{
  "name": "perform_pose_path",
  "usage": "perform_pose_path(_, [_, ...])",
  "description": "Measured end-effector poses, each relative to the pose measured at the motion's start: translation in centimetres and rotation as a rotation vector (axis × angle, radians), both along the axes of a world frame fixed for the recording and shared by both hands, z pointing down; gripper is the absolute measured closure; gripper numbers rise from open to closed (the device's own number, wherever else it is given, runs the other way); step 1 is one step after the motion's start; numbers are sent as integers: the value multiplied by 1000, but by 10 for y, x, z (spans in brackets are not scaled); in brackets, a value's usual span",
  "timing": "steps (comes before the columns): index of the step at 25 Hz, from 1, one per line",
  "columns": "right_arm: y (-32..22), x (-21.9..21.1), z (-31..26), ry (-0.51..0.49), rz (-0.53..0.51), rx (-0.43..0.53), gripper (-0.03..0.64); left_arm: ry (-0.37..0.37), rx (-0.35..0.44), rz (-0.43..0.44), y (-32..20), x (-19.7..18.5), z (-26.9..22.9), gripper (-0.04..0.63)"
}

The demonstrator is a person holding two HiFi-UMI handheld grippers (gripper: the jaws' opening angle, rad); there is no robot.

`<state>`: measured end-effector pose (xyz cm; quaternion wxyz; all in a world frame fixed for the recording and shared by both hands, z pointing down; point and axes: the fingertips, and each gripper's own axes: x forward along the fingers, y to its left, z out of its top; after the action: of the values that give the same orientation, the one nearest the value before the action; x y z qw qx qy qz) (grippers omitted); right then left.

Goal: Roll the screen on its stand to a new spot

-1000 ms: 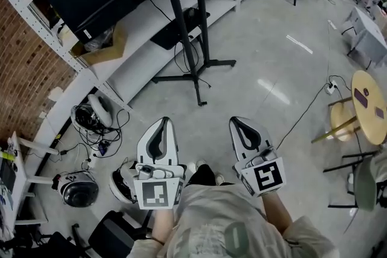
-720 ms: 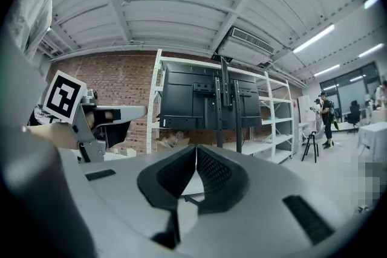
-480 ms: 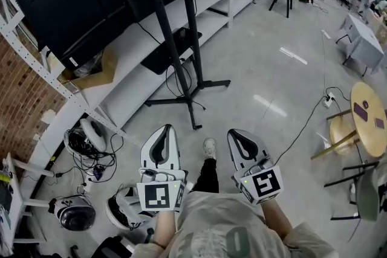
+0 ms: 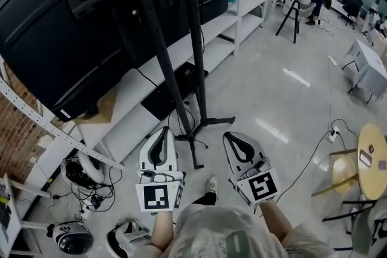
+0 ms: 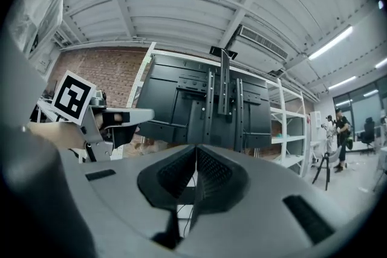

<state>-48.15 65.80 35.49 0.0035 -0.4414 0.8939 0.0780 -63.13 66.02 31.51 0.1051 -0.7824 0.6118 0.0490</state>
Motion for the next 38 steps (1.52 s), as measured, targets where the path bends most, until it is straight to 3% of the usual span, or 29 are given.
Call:
perform_pose_path(5, [-100,-24,-26,-24,-55,27,595,2,30,-37,-95,-17,-20,580])
perform_pose_path(9, [-142,-45,-36,-47,-143,17,595,-12,33,-53,-141,-22,-33,580])
perform_pose_path(17, [-213,-51,-42,-45,-224,34,595,7,6,-171,-194,-20,-28,580])
perform_pose_path(26, [-299,-16,-42,-28,-334,33,595,39,-21,-333,-257,8,-20,580])
perform_pose_path(32, [-346,10,-58,-41,-371,56,595,19,11,-430,-291,13,-39,580])
perform_pose_path(38, [-378,-4,-85,-64,-432,91,595,-37,23,-467,-311,7,-57,552])
